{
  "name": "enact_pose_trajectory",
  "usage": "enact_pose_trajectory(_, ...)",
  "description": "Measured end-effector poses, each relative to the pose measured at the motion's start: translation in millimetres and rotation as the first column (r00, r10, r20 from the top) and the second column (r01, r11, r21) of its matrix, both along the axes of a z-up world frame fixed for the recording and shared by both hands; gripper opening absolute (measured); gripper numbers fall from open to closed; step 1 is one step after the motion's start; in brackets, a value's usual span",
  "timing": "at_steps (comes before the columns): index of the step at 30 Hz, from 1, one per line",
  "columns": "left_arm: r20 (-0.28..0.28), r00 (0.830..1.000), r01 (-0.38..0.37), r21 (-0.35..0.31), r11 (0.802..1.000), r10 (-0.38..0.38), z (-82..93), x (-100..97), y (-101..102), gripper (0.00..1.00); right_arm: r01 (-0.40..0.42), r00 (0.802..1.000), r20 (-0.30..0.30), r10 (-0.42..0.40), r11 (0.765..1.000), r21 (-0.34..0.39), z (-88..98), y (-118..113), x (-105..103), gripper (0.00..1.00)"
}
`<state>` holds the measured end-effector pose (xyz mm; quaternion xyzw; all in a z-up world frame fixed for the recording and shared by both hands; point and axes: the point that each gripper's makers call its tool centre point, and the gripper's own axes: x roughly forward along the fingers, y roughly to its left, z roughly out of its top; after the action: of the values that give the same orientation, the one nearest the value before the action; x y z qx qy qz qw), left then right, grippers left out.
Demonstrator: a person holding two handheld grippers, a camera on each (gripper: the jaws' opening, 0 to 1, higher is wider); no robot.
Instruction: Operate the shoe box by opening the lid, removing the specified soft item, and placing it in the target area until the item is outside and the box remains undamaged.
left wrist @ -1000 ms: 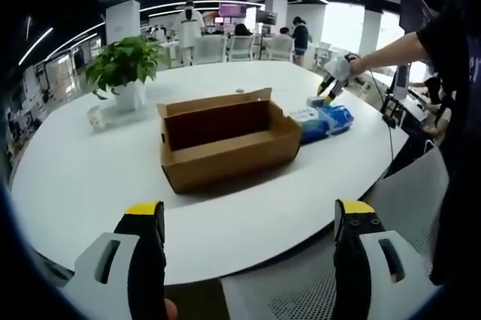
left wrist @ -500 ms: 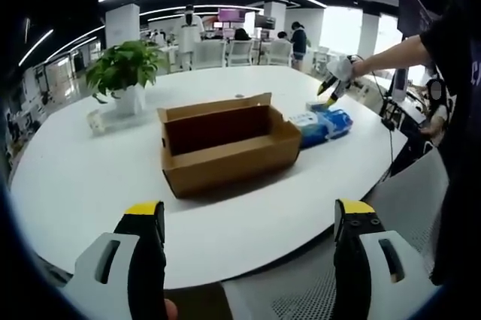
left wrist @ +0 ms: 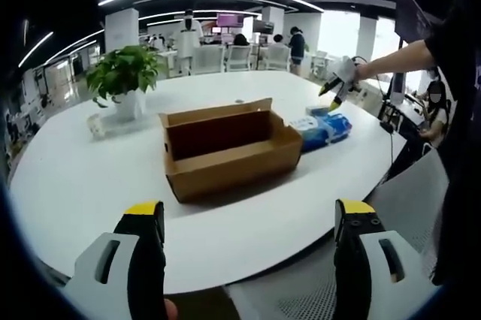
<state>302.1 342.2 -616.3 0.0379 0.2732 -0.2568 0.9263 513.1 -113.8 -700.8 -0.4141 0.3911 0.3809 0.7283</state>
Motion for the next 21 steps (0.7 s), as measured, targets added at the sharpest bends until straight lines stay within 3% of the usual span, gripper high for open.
enact_pose_trajectory(11,0.01,1.0,0.019,-0.007,1.0,-0.019,-0.9,6.0,3,0.93,0.089,0.996,0.014,-0.091,0.993,0.077,10.2,7,-17,0.69)
enact_pose_trajectory(21,0.018,0.999,0.037,-0.003,0.999,-0.037,1.6,11.0,4,0.94,0.174,0.984,0.016,-0.179,0.969,0.178,20.3,23,-36,0.8)
